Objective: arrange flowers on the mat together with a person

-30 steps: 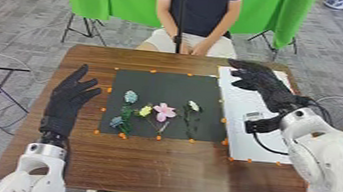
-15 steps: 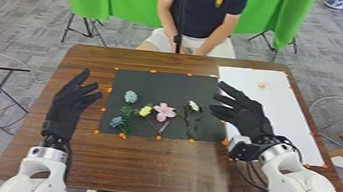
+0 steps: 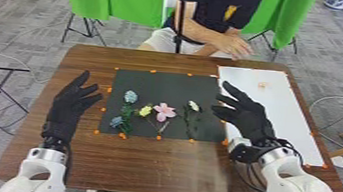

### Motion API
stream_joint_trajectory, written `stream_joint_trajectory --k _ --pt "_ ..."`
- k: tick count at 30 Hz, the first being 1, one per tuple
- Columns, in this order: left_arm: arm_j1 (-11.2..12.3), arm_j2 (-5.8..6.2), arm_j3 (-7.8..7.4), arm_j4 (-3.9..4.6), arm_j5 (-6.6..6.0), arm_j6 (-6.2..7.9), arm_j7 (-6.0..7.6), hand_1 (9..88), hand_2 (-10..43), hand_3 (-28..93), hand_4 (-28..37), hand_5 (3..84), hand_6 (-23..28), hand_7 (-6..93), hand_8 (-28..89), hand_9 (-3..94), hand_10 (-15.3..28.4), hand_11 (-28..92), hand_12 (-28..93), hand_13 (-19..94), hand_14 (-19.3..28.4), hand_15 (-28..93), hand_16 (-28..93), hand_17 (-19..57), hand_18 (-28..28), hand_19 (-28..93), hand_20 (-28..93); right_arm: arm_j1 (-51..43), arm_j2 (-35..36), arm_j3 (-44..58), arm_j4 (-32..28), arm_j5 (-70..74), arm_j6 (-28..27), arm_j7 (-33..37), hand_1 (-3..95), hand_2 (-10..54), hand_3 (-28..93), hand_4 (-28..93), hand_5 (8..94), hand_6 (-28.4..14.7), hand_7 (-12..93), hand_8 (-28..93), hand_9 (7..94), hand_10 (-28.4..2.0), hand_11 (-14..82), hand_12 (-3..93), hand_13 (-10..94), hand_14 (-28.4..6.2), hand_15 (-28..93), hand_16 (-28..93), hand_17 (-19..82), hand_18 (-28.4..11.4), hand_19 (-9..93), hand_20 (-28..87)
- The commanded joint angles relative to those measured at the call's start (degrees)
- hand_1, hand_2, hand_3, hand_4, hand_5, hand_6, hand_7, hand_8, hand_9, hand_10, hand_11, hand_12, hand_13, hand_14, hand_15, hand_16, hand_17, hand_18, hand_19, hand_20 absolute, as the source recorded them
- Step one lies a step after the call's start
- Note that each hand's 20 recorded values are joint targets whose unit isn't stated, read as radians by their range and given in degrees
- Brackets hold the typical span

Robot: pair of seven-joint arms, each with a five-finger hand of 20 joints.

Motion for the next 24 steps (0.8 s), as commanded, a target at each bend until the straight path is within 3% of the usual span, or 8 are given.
stream_joint_trajectory --k 1,14,24 --pt "0.40 -0.21 0.09 0.20 -0.02 -0.40 -0.15 21.1 6.1 79 -28.3 32.4 2.5 10.6 -10 33.7 16.4 20 9 24 24.3 45 -8 -9.4 22.9 43 12 -0.69 -1.11 -0.11 -0.48 -0.23 -0.22 -0.73 14.5 5.5 77 -28 34.5 4.9 11 -11 38.2 -12.1 4.1 14.4 30 -18.1 21 18 -1 -19.1 41 17" --pt "0.16 0.09 0.42 0.18 -0.10 -0.40 0.06 21.2 6.2 79 -28.3 32.3 2.6 10.6 -10 34.1 16.8 21 9 24 24.5 45 -8 -9.4 23.0 43 12 1.46 0.24 -0.65 0.27 0.38 -0.27 -0.42 14.2 5.6 77 -28 34.6 4.9 11 -11 38.5 -12.2 4.4 14.5 30 -18.2 22 18 -1 -19.1 41 17" --pt "0.27 -0.65 -0.57 -0.10 0.61 -1.44 -1.10 21.3 6.2 79 -28.3 32.2 2.6 10.7 -10 34.4 17.1 21 9 25 24.8 46 -8 -9.4 22.9 43 12 2.30 -0.03 -1.39 0.43 0.11 -0.21 -0.01 14.1 5.6 77 -28 34.7 5.0 11 -11 38.8 -12.1 4.6 14.5 31 -18.4 22 18 -1 -19.0 41 17"
